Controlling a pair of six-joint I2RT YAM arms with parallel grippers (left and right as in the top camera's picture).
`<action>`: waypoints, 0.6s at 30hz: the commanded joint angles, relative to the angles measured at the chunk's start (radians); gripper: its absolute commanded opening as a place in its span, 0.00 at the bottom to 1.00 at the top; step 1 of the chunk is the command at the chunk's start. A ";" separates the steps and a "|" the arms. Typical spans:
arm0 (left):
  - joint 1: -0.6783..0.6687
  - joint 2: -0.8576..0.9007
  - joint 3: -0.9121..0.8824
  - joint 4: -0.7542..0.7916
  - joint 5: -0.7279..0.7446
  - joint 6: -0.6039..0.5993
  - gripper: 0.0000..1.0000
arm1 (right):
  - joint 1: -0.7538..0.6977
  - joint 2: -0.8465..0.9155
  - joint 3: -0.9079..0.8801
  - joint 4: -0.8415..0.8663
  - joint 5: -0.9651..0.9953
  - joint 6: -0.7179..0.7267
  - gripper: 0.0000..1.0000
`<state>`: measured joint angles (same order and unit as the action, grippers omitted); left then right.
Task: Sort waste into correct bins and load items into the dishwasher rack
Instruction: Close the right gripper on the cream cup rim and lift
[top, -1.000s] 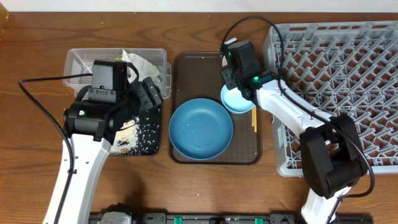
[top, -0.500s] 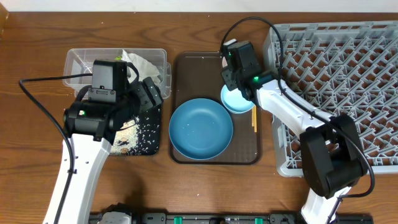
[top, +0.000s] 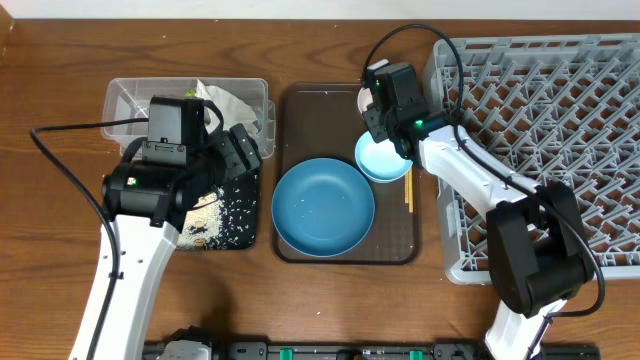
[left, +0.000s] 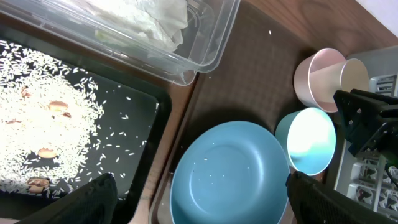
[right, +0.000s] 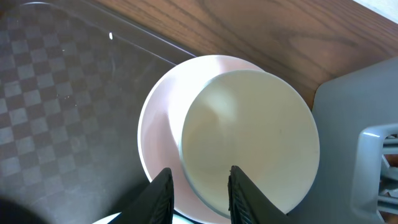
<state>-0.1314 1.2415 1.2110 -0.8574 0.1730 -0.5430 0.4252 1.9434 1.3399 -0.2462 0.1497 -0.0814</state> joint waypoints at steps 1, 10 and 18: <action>0.005 0.004 0.022 -0.002 -0.006 0.007 0.90 | -0.016 0.006 -0.008 0.000 0.003 -0.006 0.27; 0.005 0.004 0.022 -0.002 -0.006 0.007 0.90 | -0.016 0.046 -0.008 -0.001 -0.019 -0.037 0.33; 0.005 0.004 0.022 -0.002 -0.006 0.007 0.90 | -0.014 0.044 -0.007 0.008 0.024 -0.037 0.22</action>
<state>-0.1314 1.2415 1.2110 -0.8570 0.1730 -0.5430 0.4248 1.9945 1.3376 -0.2447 0.1387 -0.1135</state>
